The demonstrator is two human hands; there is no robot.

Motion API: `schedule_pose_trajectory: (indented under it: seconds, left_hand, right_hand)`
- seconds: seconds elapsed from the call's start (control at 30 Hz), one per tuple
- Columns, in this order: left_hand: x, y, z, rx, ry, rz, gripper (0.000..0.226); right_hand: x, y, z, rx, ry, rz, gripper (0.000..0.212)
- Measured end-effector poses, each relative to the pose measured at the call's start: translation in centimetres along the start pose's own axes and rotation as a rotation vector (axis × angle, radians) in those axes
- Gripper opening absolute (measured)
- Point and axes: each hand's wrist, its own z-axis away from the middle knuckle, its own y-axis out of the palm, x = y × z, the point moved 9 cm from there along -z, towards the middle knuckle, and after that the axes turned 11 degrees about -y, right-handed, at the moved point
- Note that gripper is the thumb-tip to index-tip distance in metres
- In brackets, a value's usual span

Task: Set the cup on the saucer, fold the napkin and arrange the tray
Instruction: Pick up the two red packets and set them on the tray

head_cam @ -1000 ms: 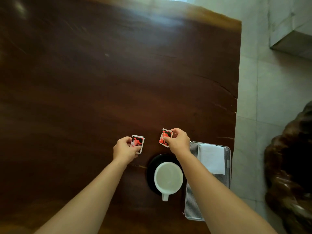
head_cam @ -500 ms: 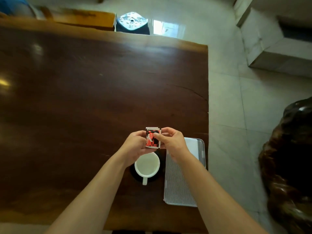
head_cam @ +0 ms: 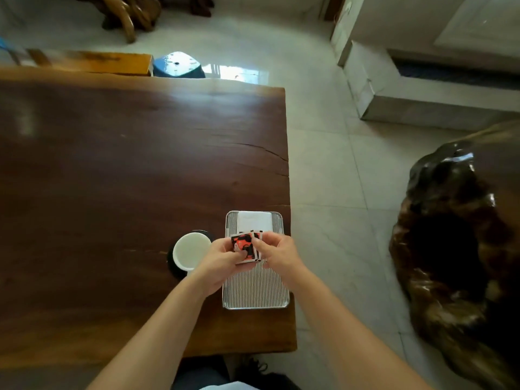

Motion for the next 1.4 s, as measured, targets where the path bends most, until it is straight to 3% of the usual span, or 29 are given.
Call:
schedule_pose_trajectory:
  seconds: [0.23, 0.57, 0.9, 1.23, 1.4]
  left_hand:
    - [4.1, 0.5, -0.6, -0.073, -0.100, 0.019, 0.023]
    - [8.9, -2.6, -3.7, -0.248, -0.212, 0.054, 0.016]
    - [10.5, -5.3, -7.8, -0.419, -0.218, -0.264, 0.017]
    - [11.0, -5.6, -10.1, -0.496, -0.201, -0.395, 0.017]
    - [8.7, -4.9, -9.5, -0.610, -0.109, -0.735, 0.023]
  right_hand:
    - [-3.5, -1.9, 2.5, 0.003, 0.093, -0.030, 0.016]
    - [-9.1, -4.8, 2.7, -0.126, 0.251, -0.083, 0.017]
    - [-14.1, -4.4, -0.6, -0.011, 0.357, 0.147, 0.017]
    - [-15.6, -4.5, -4.3, -0.029, 0.267, 0.511, 0.013]
    - [-14.9, -4.7, -4.0, 0.001, 0.203, 0.657, 0.012]
